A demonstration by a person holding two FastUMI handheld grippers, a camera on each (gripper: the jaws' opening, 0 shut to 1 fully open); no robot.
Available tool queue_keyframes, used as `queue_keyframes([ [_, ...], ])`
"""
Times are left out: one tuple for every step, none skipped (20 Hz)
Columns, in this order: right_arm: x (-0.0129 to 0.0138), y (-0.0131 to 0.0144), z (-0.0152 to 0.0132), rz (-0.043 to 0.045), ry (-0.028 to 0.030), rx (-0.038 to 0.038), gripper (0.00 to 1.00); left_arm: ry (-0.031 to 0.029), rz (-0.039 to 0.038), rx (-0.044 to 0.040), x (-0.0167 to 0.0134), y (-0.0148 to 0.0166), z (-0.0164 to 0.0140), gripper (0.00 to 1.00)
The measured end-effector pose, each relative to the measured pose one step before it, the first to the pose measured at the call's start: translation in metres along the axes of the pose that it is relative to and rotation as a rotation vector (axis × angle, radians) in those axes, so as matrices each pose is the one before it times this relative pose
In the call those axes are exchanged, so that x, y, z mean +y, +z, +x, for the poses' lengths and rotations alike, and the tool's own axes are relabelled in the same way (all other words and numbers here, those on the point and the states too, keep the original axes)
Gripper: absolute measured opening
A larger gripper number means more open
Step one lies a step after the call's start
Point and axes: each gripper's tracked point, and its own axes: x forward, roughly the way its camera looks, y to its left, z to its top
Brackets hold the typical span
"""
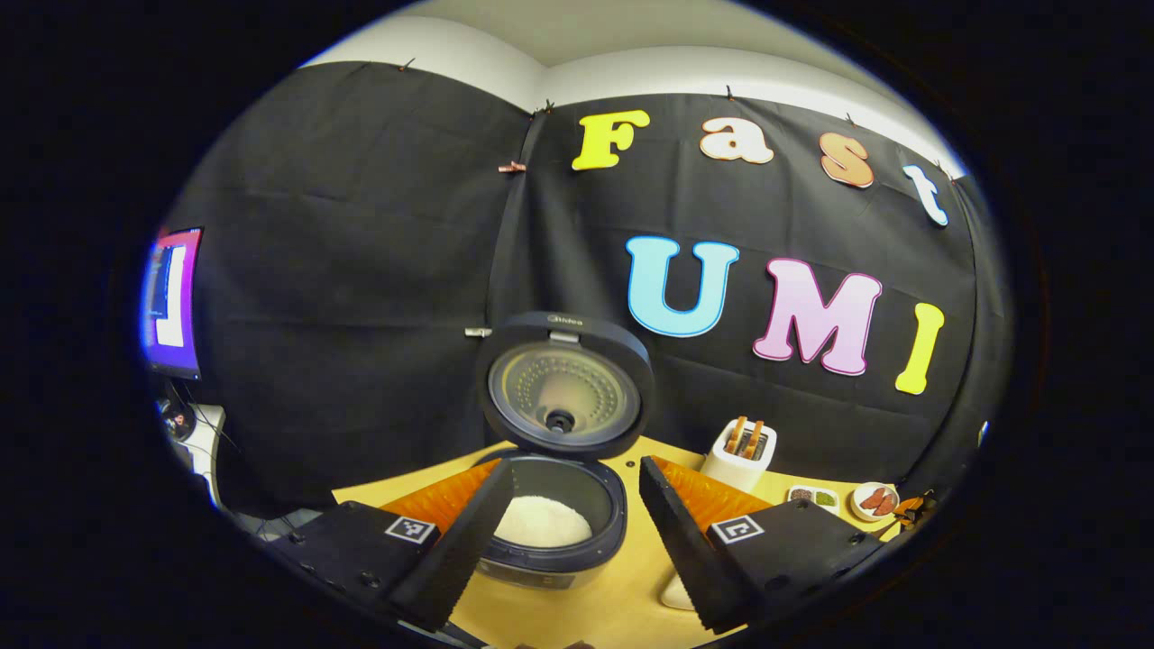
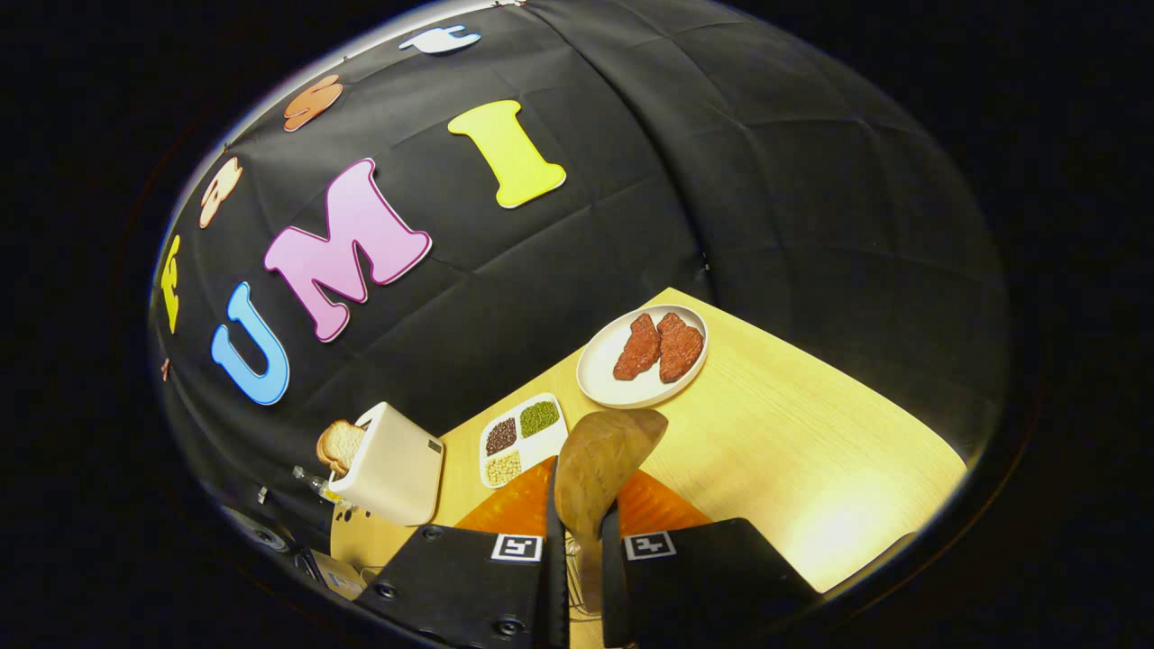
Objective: Close the left gripper, press the button to open the rice cooker; take a wooden spoon from the chopstick holder with the right hand, scoop a spoonful of rice and pour it into the rice cooker, then put the wooden spoon back into the chopstick holder.
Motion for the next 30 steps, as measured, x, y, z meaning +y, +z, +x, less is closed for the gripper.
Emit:
queue_keyframes([
  [0.00026, -0.00584, 0.00207, 0.00191, -0.00181, 0.01440, 0.19, -0.00359, 0.00464, -0.01702, 0.00164, 0.00603, 0.00201, 0.95],
  [-0.00038, -0.00386, 0.00214, -0.00492, -0.00887, 0.00457, 0.19, -0.01223, -0.00543, -0.02235, 0.00017, 0.00939, 0.00164, 0.95],
  [-0.00153, -0.00018, 0.00090, -0.00544, -0.00854, -0.00538, 0.19, 0.00043, 0.00060, -0.02500, 0.00318, 0.00915, 0.00310, 0.95],
  [-0.00066, -0.00326, -0.00004, -0.00605, -0.00693, 0.00378, 0.19, 0.00215, 0.00952, -0.02817, 0.00437, 0.00963, 0.00445, 0.95],
  [0.00284, -0.00098, -0.00347, 0.00682, 0.00780, -0.00296, 0.21, 0.00333, 0.01505, -0.02473, 0.00304, 0.00899, 0.00585, 0.95],
  [0.00312, -0.00180, -0.00275, 0.00654, 0.00197, 0.00292, 0.22, -0.00005, 0.01263, -0.02392, 0.00320, 0.00874, 0.00676, 0.95],
  [0.00085, 0.00023, -0.00053, -0.00100, 0.00309, -0.00330, 0.23, -0.00872, 0.00582, -0.02381, 0.00092, 0.00870, 0.00653, 0.95],
  [-0.00177, 0.00143, -0.00720, -0.01001, -0.00649, -0.00565, 0.15, -0.00966, 0.00231, -0.02602, 0.00181, 0.00931, 0.00607, 0.95],
  [-0.00017, 0.00197, -0.00501, -0.00817, -0.00090, -0.01178, 0.25, -0.00921, 0.00512, -0.02391, 0.00155, 0.00867, 0.00798, 0.95],
  [0.00200, 0.00200, -0.00786, -0.00174, 0.00067, -0.01017, 0.39, -0.00805, 0.01280, -0.02138, 0.00179, 0.00761, 0.00835, 0.95],
  [0.00374, -0.00023, -0.00893, 0.00589, 0.00645, -0.01085, 0.54, -0.00735, 0.02132, -0.01623, 0.00202, 0.00262, 0.00816, 0.95],
  [-0.00130, -0.00148, -0.01297, -0.00677, -0.00731, -0.00889, 0.77, -0.01126, 0.03225, -0.00974, 0.00140, 0.00263, 0.00898, 0.95],
  [-0.00297, 0.00089, -0.00911, -0.02219, -0.01573, -0.01356, 1.00, -0.01772, 0.02762, -0.01021, -0.00012, 0.00080, 0.00919, 0.95],
  [-0.00654, -0.00605, -0.01159, -0.02427, -0.01797, -0.01854, 0.99, -0.01505, 0.00787, -0.00964, 0.00052, 0.00214, 0.00754, 0.95],
  [-0.00435, -0.00070, -0.01246, -0.01660, -0.01770, -0.01711, 0.99, -0.01763, -0.00559, -0.00993, 0.00061, 0.00023, 0.00784, 0.95],
  [-0.00151, -0.00038, -0.01565, -0.00625, -0.00821, -0.01173, 0.99, -0.01699, -0.00999, -0.00832, 0.00057, 0.00092, 0.00826, 0.92],
  [-0.00119, -0.00145, -0.01525, -0.00894, -0.00188, -0.01018, 0.98, -0.01397, -0.00765, -0.00402, -0.00023, -0.00239, 0.00845, 0.95],
  [-0.00184, -0.00059, -0.01379, -0.01733, -0.00198, -0.00996, 0.98, -0.01117, -0.00722, -0.00035, 0.00189, -0.00343, 0.00894, 0.97],
  [-0.00176, 0.00018, -0.01238, -0.02511, -0.00212, -0.01165, 0.98, -0.01040, -0.00821, 0.00363, 0.00170, -0.00436, 0.00831, 0.94],
  [-0.00258, -0.00034, -0.01238, -0.02676, -0.00466, -0.01002, 0.98, -0.00880, -0.01051, 0.00110, 0.00293, -0.00208, 0.00847, 0.94],
  [0.00017, 0.00047, -0.01213, -0.02176, -0.00200, -0.00538, 0.99, -0.01105, -0.00889, -0.00329, 0.00110, -0.00204, 0.00894, 0.94],
  [0.00340, 0.00059, -0.01295, -0.02135, 0.00416, -0.00587, 0.99, -0.00684, -0.00374, -0.00511, 0.00155, -0.00137, 0.00922, 0.92],
  [0.00351, 0.00342, -0.01248, -0.02585, 0.00511, -0.01430, 0.99, -0.00857, -0.00068, -0.00312, 0.00213, -0.00380, 0.00930, 0.92],
  [0.00411, 0.00387, -0.01176, -0.03089, 0.00616, -0.01899, 0.99, -0.01263, -0.00161, -0.00153, 0.00003, -0.00252, 0.00954, 0.92],
  [0.00515, 0.00430, -0.01145, -0.03329, 0.00935, -0.02126, 0.99, -0.01332, -0.00270, -0.00035, -0.00071, -0.00171, 0.00826, 0.94],
  [0.01203, -0.00105, -0.01156, -0.03517, 0.00865, -0.02188, 0.98, -0.00903, -0.00115, 0.00190, 0.00038, -0.00354, 0.00750, 0.92],
  [0.00665, 0.00380, -0.01017, -0.03158, 0.01054, -0.01591, 0.99, -0.00639, 0.00125, 0.00537, 0.00074, -0.00311, 0.00726, 0.94],
  [0.00875, 0.00132, -0.01043, -0.02957, 0.01390, -0.00859, 0.98, -0.00770, 0.00624, 0.01151, -0.00003, -0.00566, 0.00566, 0.94],
  [0.00747, -0.00021, -0.00775, -0.01977, 0.01522, 0.00061, 0.99, -0.00713, 0.01114, 0.01597, -0.00005, -0.00497, 0.00569, 0.94],
  [0.00894, -0.00213, -0.00865, -0.01738, 0.01522, 0.00478, 0.98, -0.00038, 0.01150, 0.01875, 0.00008, -0.00679, 0.00572, 0.94],
])
